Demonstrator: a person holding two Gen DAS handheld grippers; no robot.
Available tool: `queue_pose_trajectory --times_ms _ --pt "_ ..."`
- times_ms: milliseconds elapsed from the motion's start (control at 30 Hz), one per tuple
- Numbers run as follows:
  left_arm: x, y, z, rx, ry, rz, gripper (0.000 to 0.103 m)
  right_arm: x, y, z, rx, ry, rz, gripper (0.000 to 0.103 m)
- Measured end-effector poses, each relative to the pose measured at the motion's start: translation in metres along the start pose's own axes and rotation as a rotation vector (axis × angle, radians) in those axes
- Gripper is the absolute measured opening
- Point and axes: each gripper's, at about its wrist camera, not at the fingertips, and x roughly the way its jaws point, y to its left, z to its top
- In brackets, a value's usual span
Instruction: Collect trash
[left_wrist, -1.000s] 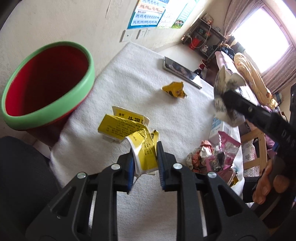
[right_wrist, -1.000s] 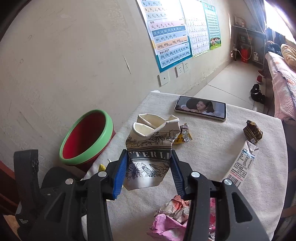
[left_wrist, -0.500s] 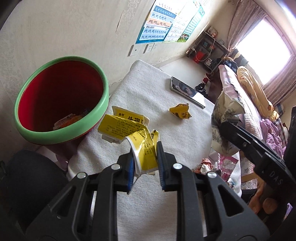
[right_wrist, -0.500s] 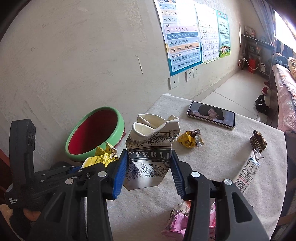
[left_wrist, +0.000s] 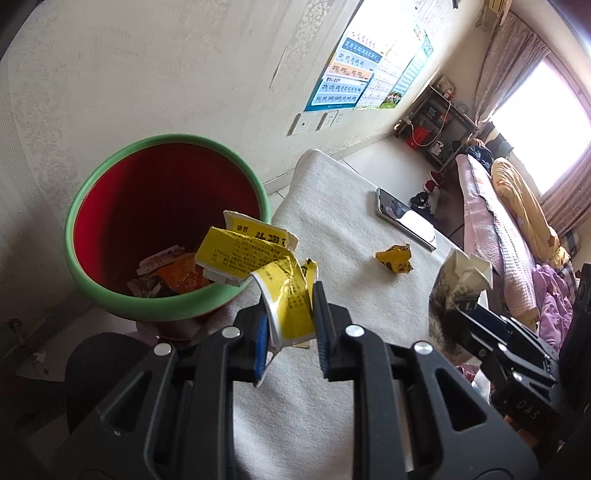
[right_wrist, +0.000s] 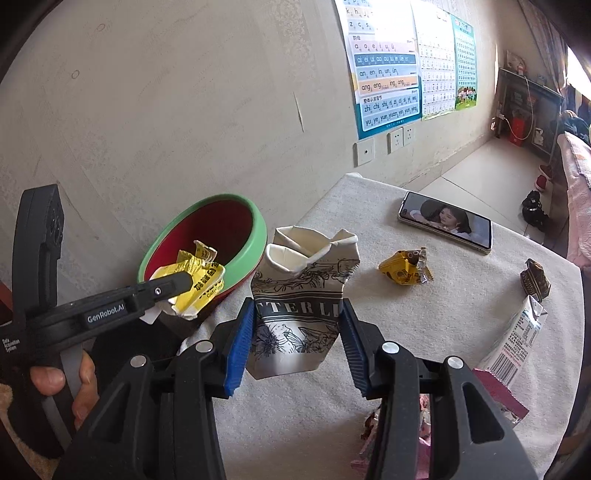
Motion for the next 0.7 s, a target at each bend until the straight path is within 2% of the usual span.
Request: queue_pose_trajectory --times_ms 433,700 --pt "-0.01 0.042 0.024 -0.045 -0.049 0.061 0.02 0.027 0.03 0.019 -0.026 0.026 0.077 0.044" --pt "-0.012 0.072 0.032 -0.073 -0.03 0.085 0.02 0.05 0.054 0.036 -0.045 0.049 0.123 0.044"
